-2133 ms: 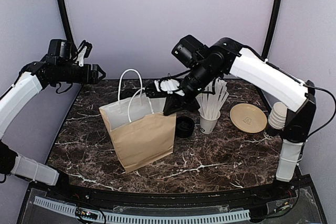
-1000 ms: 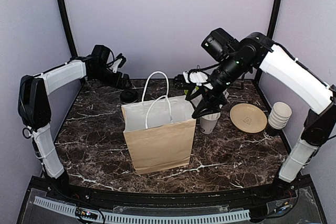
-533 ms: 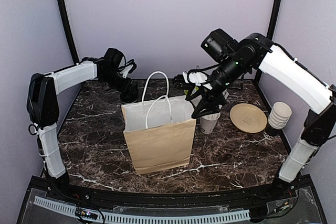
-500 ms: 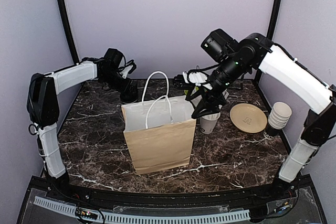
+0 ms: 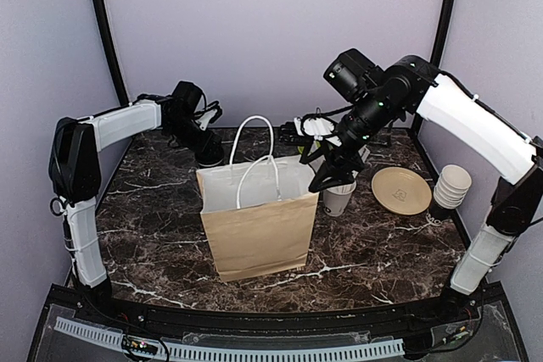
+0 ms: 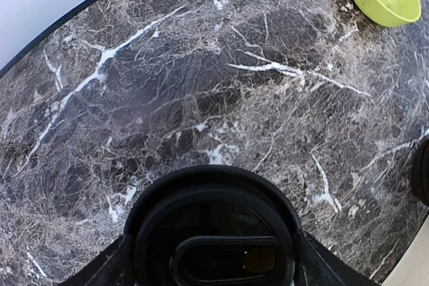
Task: Pack the takeout coffee
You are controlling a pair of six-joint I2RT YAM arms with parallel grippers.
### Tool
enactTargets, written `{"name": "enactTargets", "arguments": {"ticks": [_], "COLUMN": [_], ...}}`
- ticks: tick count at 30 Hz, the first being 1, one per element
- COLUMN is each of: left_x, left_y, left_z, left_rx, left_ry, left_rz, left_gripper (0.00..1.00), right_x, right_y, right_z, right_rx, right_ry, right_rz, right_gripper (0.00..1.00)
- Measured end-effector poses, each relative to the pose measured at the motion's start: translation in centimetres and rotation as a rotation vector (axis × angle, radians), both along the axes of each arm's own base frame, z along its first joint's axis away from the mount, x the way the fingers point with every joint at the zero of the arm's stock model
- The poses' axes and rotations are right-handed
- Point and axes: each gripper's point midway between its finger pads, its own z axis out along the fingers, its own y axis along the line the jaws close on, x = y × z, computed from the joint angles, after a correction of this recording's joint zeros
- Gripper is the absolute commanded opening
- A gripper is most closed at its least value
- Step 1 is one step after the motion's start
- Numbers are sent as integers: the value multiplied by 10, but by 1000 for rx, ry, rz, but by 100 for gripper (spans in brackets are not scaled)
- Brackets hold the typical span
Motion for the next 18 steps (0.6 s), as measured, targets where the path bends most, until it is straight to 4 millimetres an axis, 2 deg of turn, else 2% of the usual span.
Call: {"name": "enactTargets", "arguments": {"ticks": [5,11,15,18], "left_x": [4,-3,-14,-36], "left_y": [-5,-4,3,16], "left_z": [0,2,9,28], "left_rx": [32,64,82,82], "left_ry": [-13,9,11,-4], "left_rz": [-13,-12,-2,11], "left_gripper": [67,64,64,64], "right_x": [1,2,2,4], "right_y": [1,1,1,0], "right_z": [0,0,0,0], "right_rx": [2,1,1,0], "right_ry": [-1,-5,-9,-12], "right_rz": [-4,-6,-8,-11], "right_gripper": [70,71,70,70]}}
